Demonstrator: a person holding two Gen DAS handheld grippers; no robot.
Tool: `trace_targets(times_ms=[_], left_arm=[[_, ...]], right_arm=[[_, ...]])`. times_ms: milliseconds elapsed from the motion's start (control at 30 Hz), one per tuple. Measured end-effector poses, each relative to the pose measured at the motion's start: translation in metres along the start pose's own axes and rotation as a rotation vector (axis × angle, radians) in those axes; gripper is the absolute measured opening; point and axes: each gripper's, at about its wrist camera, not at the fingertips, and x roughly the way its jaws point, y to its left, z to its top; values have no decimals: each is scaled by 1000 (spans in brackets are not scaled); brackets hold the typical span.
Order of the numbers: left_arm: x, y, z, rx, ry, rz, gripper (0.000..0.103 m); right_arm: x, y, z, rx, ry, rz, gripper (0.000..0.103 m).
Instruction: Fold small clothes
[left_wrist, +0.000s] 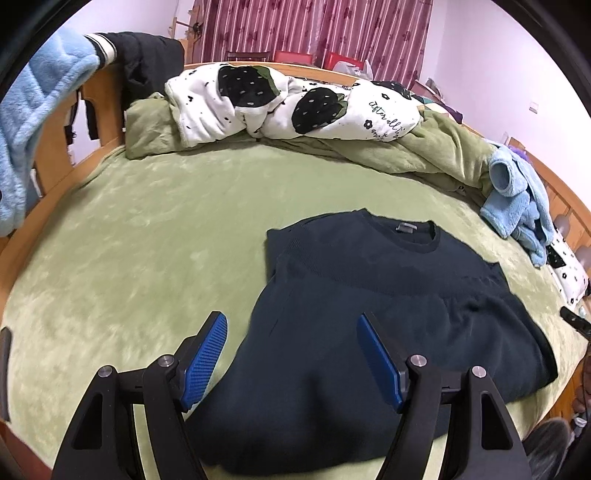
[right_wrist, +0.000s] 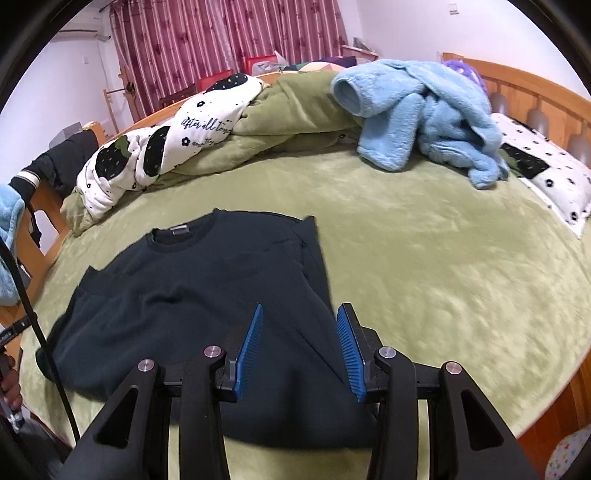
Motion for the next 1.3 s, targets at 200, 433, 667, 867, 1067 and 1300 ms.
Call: trace_targets(times_ms=[200,433,667,867,1067,1300], left_arm=[[44,-13,24,31,16,16,71],[104,-17,48,51,56,47,71],[143,-8,45,70,112,97,69],[137,-9,47,73,63,37,12],[130,-10,64,71,-10,17,7],[151,3,79,29,-3,37,7]], right_arm=[[48,14,26,-22,24,-4,43],[116,19,49,-67,119,-45,44],[178,21,43,-106,235,-67,41],[151,34,43,-190,90,-24,16],[130,34,73,-151,-21,34,15],[167,37,96,-144,-14,34,15]])
